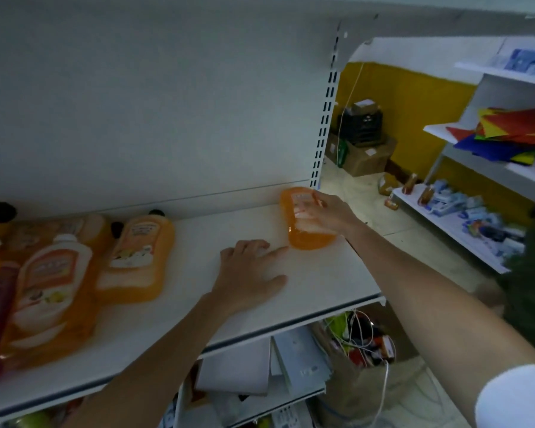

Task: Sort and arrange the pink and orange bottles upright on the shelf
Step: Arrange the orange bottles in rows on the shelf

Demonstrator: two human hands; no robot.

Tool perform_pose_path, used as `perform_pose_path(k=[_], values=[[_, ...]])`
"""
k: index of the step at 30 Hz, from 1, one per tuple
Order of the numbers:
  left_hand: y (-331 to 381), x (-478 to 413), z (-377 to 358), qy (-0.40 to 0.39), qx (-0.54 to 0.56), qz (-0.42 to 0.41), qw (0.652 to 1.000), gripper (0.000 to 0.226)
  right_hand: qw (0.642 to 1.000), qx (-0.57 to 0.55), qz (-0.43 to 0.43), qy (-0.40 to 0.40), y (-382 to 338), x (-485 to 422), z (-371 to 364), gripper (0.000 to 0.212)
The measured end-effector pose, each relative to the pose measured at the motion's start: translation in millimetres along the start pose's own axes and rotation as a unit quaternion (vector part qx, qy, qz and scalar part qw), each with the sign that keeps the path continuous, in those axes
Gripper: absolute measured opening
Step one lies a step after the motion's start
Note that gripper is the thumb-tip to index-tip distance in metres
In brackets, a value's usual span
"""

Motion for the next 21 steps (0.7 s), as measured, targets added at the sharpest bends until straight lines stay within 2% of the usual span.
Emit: perform_pose_path(k=[3,6,8,9,12,15,17,19,21], values=[[-1.5,1.3,2.2,-0.011,0.043,0.009,0.999,0.057,0.990,0.135,-0.020,-0.023,-2.6,-2.8,2.0,0.063],[-5.9,10.9,9.4,-0.014,0.154,0.011,0.988,0.046,0.967,0.251,-0.020,-0.038,-22.0,-3.0,-2.0,0.043],[-13.5,24.0,24.9,0.019,0.197,0.003,0.980,0.040,0.942,0.333,0.042,-0.011,-49.2,-1.5,-8.2,0.045],[-21.5,31.2,37.1,0.052,0.204,0.002,0.978,0.037,0.937,0.339,0.089,0.010,-66.4,0.6,-15.7,0.048],[-55.3,66.3,91.6,0.198,0.219,0.016,0.955,0.024,0.961,0.198,0.194,0.021,-127.8,10.5,-54.7,0.049],[-99.1,109.0,132.8,0.328,0.150,0.047,0.931,0.019,0.963,0.080,0.255,-0.025,-195.4,27.5,-109.3,0.048],[-138.1,133.7,142.1,0.337,0.123,0.127,0.925,0.013,0.955,0.049,0.281,-0.081,-234.4,42.2,-148.0,0.053],[-173.3,157.9,144.7,0.309,0.131,0.214,0.917,0.038,0.941,0.056,0.302,-0.143,-262.8,58.1,-185.7,0.062],[-200.5,175.8,131.0,0.206,0.124,0.307,0.921,0.068,0.923,0.087,0.322,-0.194,-277.0,72.6,-220.8,0.068]])
Point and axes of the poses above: each hand's wrist, its own x-axis away from the middle knuckle, its own z-axis out of the back of the hand, y = z × x, the point moved 7 cm from there along -x, towards the middle knuckle, and after that the axes turned 10 degrees about z, right-handed, at the moved point
